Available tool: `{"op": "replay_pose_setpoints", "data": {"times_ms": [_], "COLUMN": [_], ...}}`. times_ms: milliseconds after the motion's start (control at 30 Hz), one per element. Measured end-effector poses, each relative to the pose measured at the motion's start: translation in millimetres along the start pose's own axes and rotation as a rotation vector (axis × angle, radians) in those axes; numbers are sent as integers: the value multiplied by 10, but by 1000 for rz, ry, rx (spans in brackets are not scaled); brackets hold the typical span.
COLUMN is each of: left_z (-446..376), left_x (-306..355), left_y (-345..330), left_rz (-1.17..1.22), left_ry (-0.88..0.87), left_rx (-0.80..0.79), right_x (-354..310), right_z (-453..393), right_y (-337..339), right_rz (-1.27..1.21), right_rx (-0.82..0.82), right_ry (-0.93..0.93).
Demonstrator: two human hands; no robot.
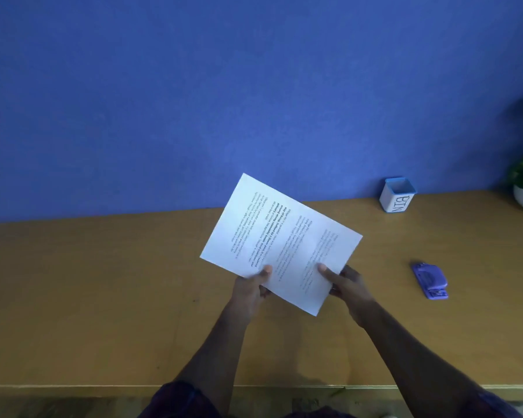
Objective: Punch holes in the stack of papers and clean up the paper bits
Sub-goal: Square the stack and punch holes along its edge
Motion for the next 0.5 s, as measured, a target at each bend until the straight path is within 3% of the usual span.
{"op": "replay_pose_setpoints", "data": {"times_ms": [133,300,500], "left_z": [-2,-42,-43], "left_x": [27,325,595], "left_y": [-40,283,431], "left_rz": [-57,72,-357], "left_ry": [-40,-84,-150], "left_rx": [-95,-16,87], "right_x": [-120,-246,-277], "right_z": [-54,-120,-161], "right_y": [-29,270,466], "right_rz": [-161,-26,170], "right_rx": [20,136,174], "right_ry": [121,175,177]}}
Point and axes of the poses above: each hand's wrist, its own z-axis away from the middle knuckle, its own y-axis out of the back of the hand, x = y × z, the point moved 8 cm from there along -z, towards the middle knuckle, and after that the axes turned 13 degrees about y, right-handed, at the moved point
